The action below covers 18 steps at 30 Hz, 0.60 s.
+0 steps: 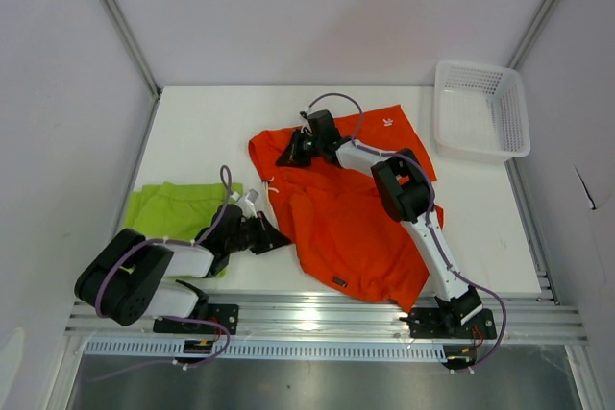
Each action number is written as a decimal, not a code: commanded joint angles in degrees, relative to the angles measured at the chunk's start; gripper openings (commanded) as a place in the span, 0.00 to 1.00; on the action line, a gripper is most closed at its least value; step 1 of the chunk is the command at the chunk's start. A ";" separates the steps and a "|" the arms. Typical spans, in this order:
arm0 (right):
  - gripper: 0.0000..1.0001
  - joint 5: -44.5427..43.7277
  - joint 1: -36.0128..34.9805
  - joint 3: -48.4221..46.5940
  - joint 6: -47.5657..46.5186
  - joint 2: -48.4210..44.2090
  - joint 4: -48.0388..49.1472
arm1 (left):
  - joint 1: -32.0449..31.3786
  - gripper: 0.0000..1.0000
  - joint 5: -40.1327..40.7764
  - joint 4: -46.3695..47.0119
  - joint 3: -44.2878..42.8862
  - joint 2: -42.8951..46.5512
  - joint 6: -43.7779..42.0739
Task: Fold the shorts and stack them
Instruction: Flatten the shorts out
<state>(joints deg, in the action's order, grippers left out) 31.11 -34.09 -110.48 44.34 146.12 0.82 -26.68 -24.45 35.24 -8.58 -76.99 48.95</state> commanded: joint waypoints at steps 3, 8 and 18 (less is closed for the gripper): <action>0.00 -4.92 0.60 -0.17 -2.67 -1.02 -5.03 | -0.13 0.00 0.27 -17.00 -4.68 3.94 -5.43; 0.00 -4.66 2.88 -5.88 -4.43 0.74 -9.24 | 6.44 0.00 2.03 -36.44 -8.73 13.50 -13.60; 0.41 0.17 6.13 -13.36 -6.71 -1.97 -13.20 | 6.90 0.00 8.80 -47.72 -10.93 19.51 -10.10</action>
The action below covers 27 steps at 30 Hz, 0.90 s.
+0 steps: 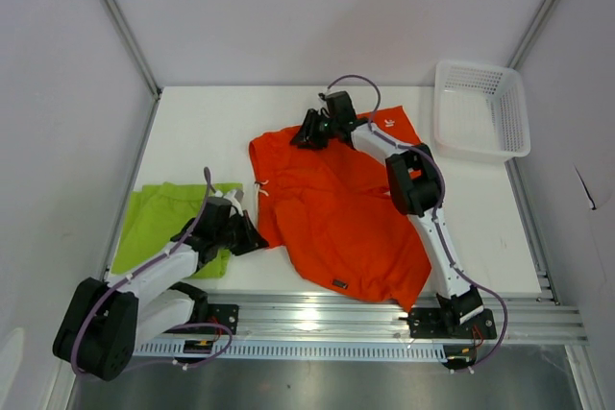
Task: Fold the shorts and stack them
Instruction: Flatten the shorts out
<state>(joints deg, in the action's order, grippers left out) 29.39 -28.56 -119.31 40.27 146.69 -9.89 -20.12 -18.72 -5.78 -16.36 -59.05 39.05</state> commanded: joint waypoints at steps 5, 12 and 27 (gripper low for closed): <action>0.68 -2.99 1.48 4.41 -7.04 -17.96 -6.98 | 0.34 0.00 4.83 -10.91 -6.66 2.71 0.15; 0.69 -14.79 3.86 32.61 -12.93 -46.52 -11.64 | 0.34 0.00 3.34 -16.01 -11.41 3.32 -0.99; 0.68 -40.28 -9.12 78.07 5.77 -99.57 -34.12 | 0.78 0.00 8.35 -26.74 -21.69 -2.56 -3.80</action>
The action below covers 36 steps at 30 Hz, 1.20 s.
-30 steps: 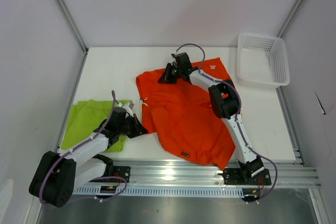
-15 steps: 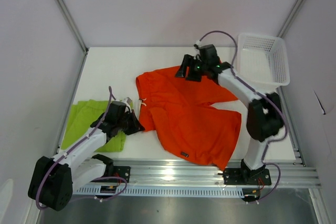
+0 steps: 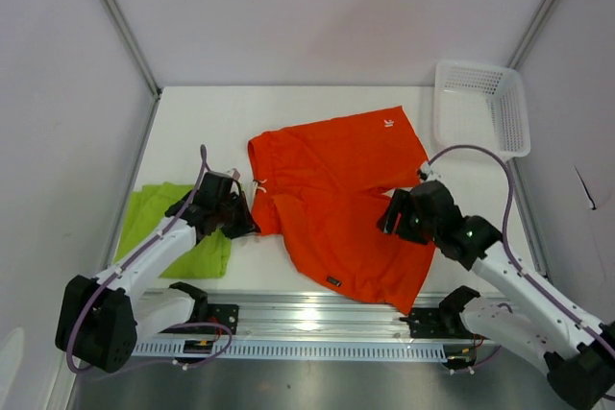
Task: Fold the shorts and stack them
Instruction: Flatten the shorts out
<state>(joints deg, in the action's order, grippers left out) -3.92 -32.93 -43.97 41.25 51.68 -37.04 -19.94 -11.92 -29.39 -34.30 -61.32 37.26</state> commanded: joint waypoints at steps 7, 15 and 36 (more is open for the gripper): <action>0.63 -11.44 -13.21 10.20 9.88 -6.43 -8.31 | 0.70 0.00 0.23 -6.73 -5.42 0.50 -2.54; 0.38 -20.42 -13.57 11.71 17.19 4.64 -3.50 | 3.67 0.00 -0.54 -8.41 -7.80 -0.02 -3.67; 0.20 -11.81 11.03 5.66 8.32 27.83 14.27 | 6.67 0.00 -3.19 3.80 -0.34 -5.12 -1.05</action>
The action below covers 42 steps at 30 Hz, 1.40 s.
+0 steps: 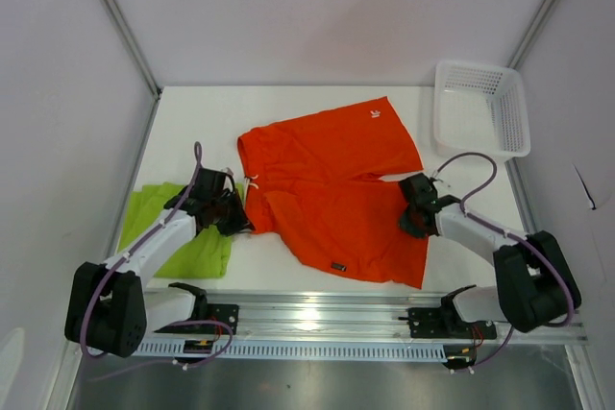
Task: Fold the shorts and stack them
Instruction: Flatten the shorts out
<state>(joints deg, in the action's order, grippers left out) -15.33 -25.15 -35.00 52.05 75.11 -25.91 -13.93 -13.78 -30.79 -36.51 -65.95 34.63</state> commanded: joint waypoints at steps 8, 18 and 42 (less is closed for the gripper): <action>0.15 1.00 11.08 -24.12 -8.28 23.75 1.73 | 0.57 0.00 -1.77 9.16 6.01 1.70 1.67; 0.16 2.59 16.44 -39.44 -15.49 28.61 -3.00 | -0.04 0.00 -5.02 9.87 8.21 4.16 2.54; 0.79 1.36 15.13 -4.12 11.57 -22.01 -25.41 | -2.49 0.81 -4.70 3.46 5.93 9.96 3.86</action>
<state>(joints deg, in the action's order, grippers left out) -11.16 -9.67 -41.04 57.36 56.75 -48.16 -14.44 -19.79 -26.65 -29.34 -58.50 37.41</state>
